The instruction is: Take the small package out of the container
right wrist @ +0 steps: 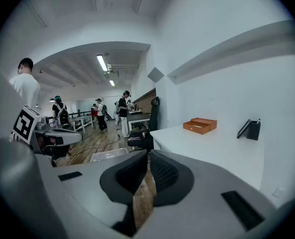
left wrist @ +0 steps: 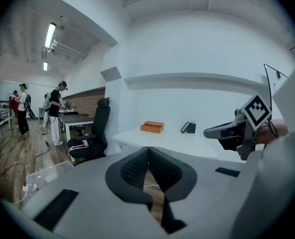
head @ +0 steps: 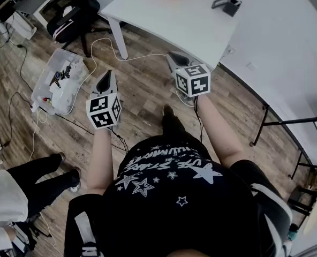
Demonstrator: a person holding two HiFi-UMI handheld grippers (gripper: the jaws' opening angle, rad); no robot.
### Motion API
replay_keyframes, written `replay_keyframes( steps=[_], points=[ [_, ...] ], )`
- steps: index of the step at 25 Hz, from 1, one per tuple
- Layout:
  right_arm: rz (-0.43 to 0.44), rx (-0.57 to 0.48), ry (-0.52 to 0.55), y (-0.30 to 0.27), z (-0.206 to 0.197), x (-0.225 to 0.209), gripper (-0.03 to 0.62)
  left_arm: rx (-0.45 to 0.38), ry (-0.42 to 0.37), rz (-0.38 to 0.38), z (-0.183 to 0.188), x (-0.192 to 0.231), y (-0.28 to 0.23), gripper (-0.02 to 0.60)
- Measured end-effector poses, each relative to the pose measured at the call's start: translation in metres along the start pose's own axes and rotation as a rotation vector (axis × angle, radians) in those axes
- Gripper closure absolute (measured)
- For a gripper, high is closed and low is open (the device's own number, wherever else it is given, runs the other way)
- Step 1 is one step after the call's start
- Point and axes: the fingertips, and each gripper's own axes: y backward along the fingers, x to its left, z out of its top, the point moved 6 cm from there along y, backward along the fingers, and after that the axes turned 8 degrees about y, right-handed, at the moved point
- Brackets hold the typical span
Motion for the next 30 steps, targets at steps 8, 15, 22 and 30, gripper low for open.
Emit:
replay_keyframes(
  steps=[8, 15, 22, 30],
  points=[
    [0.017, 0.007, 0.009, 0.000, -0.007, 0.009, 0.542, 0.004, 0.009, 0.004, -0.011, 0.000, 0.008, 0.561],
    [0.028, 0.018, 0.015, -0.002, -0.006, 0.026, 0.542, 0.016, 0.018, 0.008, -0.015, 0.011, 0.020, 0.561],
    [0.011, 0.068, 0.089, -0.010, -0.020, 0.022, 0.542, 0.056, 0.026, 0.009, -0.028, 0.014, 0.009, 0.561],
    [0.038, 0.062, 0.087, -0.076, -0.011, -0.012, 0.542, 0.068, 0.017, 0.023, -0.010, 0.036, -0.052, 0.561]
  ],
)
